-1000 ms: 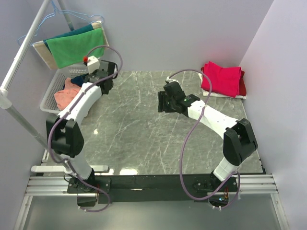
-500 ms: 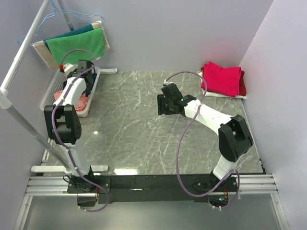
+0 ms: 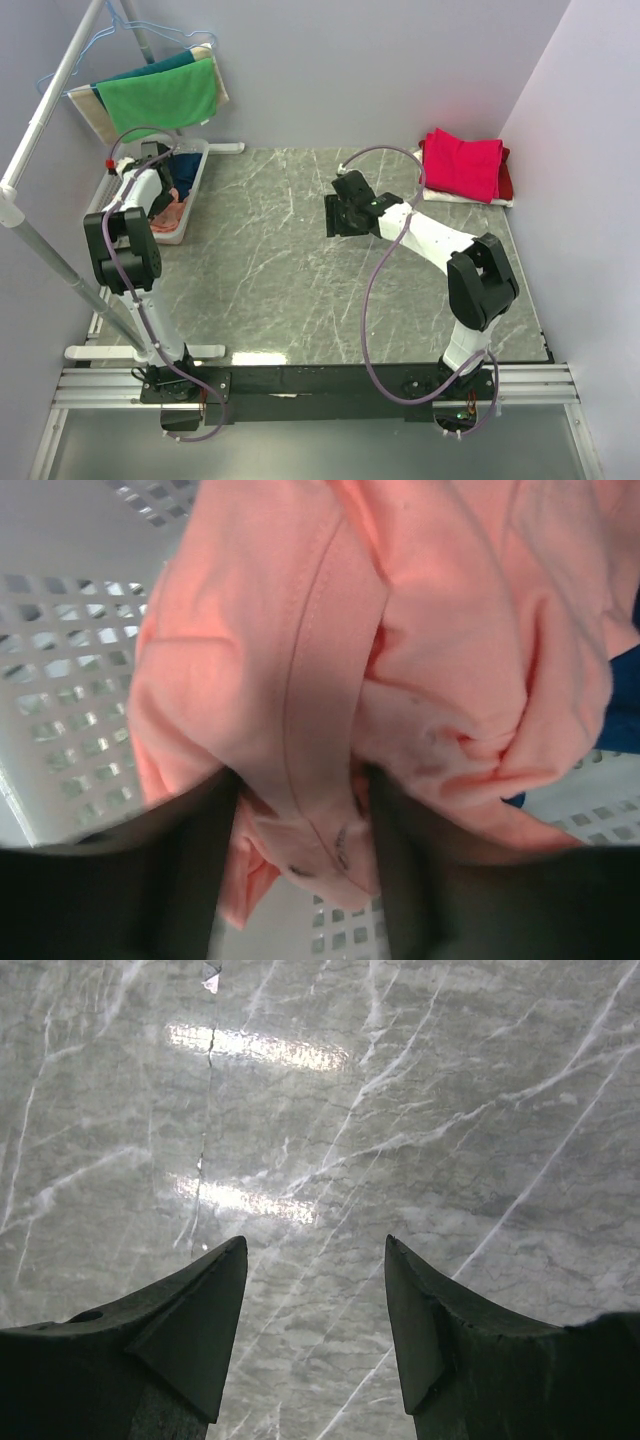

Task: Fold and stack the t-shirts
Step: Grab the tshirt from the pile, then move the tshirt to the center of the board

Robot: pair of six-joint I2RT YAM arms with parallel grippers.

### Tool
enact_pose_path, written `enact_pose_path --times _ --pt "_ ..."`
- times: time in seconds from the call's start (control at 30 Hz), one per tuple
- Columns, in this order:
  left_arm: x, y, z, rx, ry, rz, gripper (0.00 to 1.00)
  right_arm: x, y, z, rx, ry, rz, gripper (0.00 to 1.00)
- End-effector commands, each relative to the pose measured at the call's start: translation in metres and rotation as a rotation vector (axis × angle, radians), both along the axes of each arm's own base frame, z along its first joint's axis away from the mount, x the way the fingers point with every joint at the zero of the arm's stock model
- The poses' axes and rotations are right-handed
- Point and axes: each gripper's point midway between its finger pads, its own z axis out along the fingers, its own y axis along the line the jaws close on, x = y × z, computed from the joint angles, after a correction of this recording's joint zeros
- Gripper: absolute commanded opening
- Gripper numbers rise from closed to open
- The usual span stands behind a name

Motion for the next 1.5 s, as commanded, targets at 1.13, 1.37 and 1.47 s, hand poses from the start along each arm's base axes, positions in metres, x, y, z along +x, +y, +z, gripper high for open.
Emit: enact_pose_path --times 1.13,1.37,1.47 --pt "-0.015 -0.335 0.286 -0.092 -0.691 -0.981 0.01 0.059 -0.130 0.045 0.090 -0.080 -0.466 0.62" --pt "-0.045 -0.433 0.314 -0.111 -0.718 -1.258 0.01 0.063 -0.170 0.067 0.110 -0.123 -0.554 0.62" --pt "-0.048 -0.453 0.316 -0.141 -0.723 -1.299 0.01 0.061 -0.177 0.070 0.118 -0.133 -0.573 0.62"
